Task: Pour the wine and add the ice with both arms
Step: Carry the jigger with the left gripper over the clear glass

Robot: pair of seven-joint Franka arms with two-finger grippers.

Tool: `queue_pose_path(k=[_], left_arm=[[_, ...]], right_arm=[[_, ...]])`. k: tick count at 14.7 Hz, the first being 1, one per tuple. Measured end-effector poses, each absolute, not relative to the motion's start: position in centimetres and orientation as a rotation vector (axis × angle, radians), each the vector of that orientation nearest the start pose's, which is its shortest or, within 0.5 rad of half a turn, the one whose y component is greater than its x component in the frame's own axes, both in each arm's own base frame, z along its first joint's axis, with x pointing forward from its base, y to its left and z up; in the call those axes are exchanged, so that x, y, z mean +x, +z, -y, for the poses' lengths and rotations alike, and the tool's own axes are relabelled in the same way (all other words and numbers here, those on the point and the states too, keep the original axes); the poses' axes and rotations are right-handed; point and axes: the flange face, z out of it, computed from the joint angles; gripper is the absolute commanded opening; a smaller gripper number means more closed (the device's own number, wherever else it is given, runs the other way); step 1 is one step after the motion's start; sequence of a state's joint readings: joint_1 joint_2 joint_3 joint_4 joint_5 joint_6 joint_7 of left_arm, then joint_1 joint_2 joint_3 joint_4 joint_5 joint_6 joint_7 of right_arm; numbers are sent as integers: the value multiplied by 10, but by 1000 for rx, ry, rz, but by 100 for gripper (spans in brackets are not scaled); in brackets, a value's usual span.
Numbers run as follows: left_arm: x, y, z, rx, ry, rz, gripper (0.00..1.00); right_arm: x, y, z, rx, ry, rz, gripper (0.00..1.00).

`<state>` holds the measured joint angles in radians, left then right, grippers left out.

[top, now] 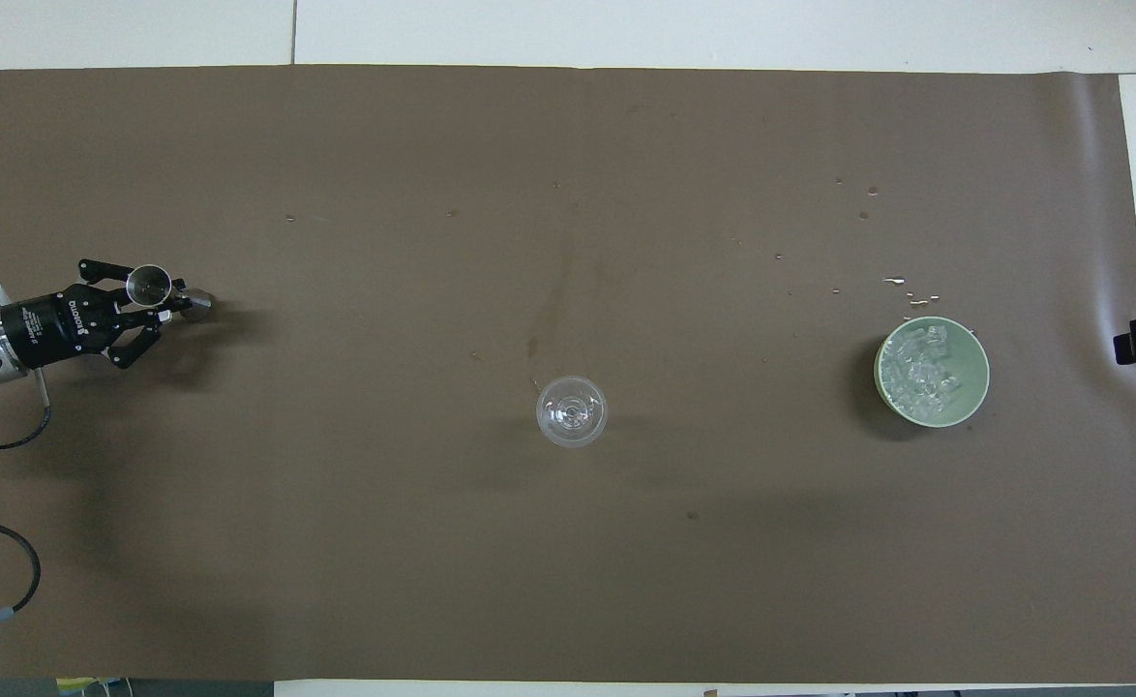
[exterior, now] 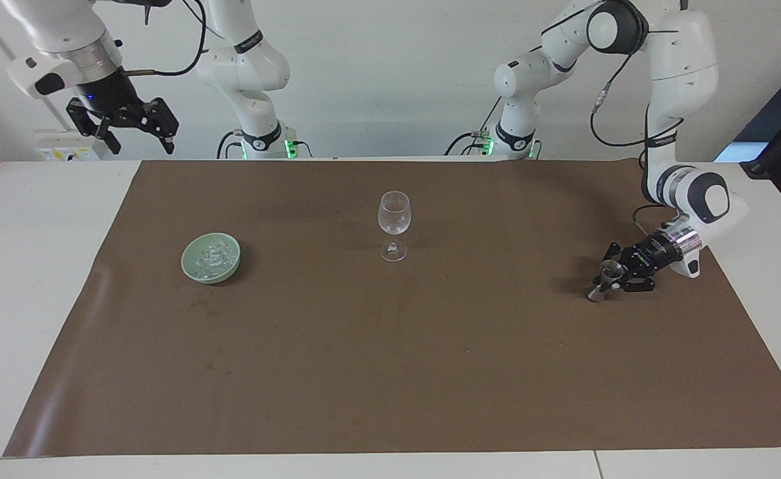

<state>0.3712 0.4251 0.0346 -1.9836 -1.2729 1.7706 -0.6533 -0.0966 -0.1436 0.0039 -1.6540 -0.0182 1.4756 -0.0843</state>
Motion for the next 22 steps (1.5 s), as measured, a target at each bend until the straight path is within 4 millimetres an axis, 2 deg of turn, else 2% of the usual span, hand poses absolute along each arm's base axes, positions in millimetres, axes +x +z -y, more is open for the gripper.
queue_pose_path(k=[2, 4, 6, 8, 11, 13, 16, 20, 22], left_arm=[[565, 286, -142, 1265, -770, -1537, 0], [568, 326, -119, 1280, -802, -1513, 0], [566, 373, -80, 1326, -828, -1499, 0], [555, 414, -38, 1388, -859, -1483, 0], [539, 456, 33, 1472, -925, -1447, 0], [529, 472, 78, 1547, -950, -1445, 0], [515, 483, 141, 1652, -963, -1488, 0], [493, 478, 213, 1780, -946, -1587, 0], [482, 475, 239, 1860, -927, -1612, 0]], right_arm=[[497, 653, 48, -3157, 57, -16, 100], [497, 653, 48, -3157, 57, -16, 100], [497, 653, 48, -3157, 57, -16, 100], [497, 653, 48, -3157, 57, -16, 100], [497, 653, 48, -3157, 57, -16, 100], [497, 653, 48, -3157, 57, -16, 100], [497, 653, 48, -3157, 57, -16, 100], [497, 653, 48, -3157, 57, -16, 100], [497, 653, 48, -3157, 57, -16, 100]])
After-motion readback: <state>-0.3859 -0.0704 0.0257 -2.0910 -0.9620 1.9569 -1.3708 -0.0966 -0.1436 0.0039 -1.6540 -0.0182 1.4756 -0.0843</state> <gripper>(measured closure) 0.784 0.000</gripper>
